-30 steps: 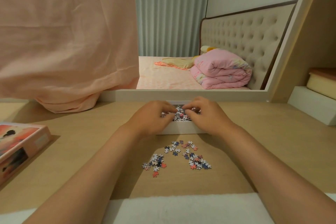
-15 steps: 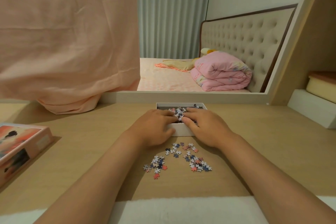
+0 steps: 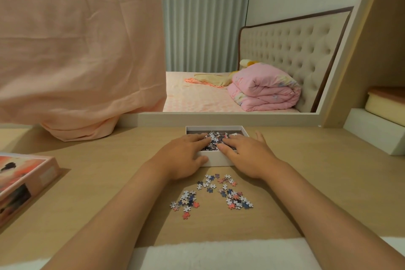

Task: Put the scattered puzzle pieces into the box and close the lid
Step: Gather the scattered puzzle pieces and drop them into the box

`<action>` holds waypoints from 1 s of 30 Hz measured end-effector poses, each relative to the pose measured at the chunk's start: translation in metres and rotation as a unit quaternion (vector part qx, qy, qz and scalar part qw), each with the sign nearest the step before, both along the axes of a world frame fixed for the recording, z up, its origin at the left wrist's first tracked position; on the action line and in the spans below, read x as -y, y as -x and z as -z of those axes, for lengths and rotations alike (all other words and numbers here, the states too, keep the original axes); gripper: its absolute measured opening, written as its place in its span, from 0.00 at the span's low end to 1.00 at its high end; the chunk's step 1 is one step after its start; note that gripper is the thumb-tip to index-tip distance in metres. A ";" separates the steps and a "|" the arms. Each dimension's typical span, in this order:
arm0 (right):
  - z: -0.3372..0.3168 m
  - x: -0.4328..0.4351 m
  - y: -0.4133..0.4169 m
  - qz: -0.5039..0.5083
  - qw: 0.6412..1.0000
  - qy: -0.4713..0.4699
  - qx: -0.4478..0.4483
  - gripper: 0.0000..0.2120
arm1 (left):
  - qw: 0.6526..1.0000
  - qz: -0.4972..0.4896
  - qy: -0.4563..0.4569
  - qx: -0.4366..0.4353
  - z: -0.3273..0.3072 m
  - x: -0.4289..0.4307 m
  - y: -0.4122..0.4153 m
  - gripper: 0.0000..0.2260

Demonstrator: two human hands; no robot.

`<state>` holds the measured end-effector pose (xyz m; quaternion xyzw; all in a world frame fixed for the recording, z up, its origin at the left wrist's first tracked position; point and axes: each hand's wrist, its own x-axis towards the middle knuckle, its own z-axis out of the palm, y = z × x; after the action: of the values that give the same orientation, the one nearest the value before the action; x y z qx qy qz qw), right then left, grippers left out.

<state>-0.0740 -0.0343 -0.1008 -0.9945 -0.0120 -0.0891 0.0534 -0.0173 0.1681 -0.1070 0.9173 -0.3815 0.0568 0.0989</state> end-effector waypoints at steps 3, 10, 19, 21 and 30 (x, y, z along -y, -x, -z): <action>-0.002 0.000 0.003 -0.010 0.999 -0.020 0.028 0.26 | 1.000 -0.003 0.007 -0.003 0.000 -0.003 -0.003 0.27; -0.015 -0.014 0.017 -0.122 0.973 -0.109 0.164 0.10 | 0.987 0.031 0.125 0.092 -0.009 -0.009 0.008 0.21; -0.019 -0.040 0.050 -0.151 0.977 -0.064 -0.133 0.20 | 0.981 -0.062 -0.063 -0.173 -0.043 -0.044 0.065 0.20; -0.018 -0.044 0.051 -0.156 0.976 -0.047 -0.143 0.21 | 0.976 -0.076 -0.094 -0.182 -0.038 -0.051 0.076 0.22; -0.026 -0.022 0.060 -0.116 0.974 -0.146 -0.126 0.18 | 0.990 -0.006 0.050 -0.134 -0.009 -0.036 0.068 0.08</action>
<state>-0.1337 -0.0121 -0.0752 -0.9710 -0.1076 0.0432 0.2092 -0.0850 0.2044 -0.0975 0.9126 -0.3562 -0.0472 0.1951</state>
